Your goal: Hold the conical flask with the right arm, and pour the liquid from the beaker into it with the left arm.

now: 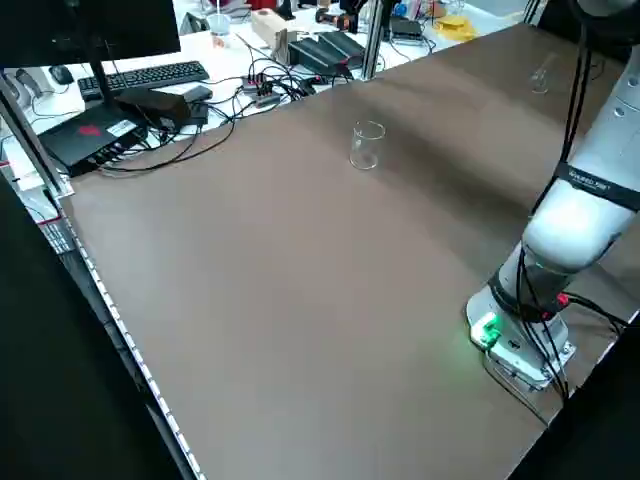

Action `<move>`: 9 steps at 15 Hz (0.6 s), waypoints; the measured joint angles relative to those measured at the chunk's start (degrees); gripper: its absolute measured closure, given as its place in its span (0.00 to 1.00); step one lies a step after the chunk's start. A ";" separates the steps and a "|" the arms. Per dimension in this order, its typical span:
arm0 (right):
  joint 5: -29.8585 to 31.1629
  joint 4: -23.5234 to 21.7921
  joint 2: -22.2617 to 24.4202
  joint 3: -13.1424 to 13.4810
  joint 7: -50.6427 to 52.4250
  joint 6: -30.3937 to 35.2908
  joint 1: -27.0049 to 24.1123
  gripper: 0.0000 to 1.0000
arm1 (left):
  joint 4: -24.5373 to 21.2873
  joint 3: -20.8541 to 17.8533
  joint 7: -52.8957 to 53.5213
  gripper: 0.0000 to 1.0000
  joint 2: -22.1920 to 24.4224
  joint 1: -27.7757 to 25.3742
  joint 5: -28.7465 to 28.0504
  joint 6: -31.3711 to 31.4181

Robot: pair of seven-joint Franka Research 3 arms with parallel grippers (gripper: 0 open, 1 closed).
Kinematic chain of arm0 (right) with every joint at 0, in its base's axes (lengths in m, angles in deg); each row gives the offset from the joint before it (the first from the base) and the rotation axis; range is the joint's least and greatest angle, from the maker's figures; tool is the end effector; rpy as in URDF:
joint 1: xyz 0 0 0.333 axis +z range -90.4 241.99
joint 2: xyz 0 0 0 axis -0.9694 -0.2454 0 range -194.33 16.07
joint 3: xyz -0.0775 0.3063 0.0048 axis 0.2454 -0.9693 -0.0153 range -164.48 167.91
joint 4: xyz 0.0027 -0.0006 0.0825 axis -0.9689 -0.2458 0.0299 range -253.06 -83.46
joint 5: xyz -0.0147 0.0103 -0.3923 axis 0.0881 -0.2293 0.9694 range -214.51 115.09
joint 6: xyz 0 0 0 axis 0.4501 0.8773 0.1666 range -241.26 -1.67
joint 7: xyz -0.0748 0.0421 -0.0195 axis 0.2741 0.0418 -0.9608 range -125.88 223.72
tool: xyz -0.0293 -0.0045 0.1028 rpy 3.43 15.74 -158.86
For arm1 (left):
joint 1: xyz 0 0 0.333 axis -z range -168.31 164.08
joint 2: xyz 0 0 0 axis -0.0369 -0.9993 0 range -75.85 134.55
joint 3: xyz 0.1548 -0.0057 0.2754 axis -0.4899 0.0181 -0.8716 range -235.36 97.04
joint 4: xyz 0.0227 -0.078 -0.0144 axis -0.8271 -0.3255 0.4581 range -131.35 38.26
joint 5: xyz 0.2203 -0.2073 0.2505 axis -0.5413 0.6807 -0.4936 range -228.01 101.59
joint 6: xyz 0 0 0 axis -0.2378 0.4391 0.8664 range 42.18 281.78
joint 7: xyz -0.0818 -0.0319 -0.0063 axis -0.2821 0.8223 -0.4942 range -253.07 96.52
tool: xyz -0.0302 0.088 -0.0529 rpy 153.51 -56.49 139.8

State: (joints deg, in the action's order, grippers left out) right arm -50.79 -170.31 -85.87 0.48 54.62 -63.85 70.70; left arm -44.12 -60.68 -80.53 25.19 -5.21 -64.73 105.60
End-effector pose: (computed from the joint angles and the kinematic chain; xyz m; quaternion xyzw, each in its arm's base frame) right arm 0.5302 -0.0333 0.6224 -0.9995 -0.0162 0.0245 0.0110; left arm 0.5702 -0.0478 0.5895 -0.9988 0.0275 0.0393 0.0105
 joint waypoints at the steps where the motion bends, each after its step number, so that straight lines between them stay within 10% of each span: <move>1: 0.00 0.00 0.00 0.00 0.00 0.00 0.00 0.00 | 0.00 0.00 0.00 0.00 0.00 0.00 -0.07 0.00; 9: -0.04 0.00 0.00 -0.14 0.16 -0.03 0.08 0.00 | 0.01 -0.20 0.35 0.00 -0.06 -0.69 -0.09 0.17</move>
State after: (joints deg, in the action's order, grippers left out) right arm -50.83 -170.30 -85.87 0.34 54.78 -63.87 70.77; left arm -44.11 -60.88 -80.18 25.13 -5.90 -64.82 105.77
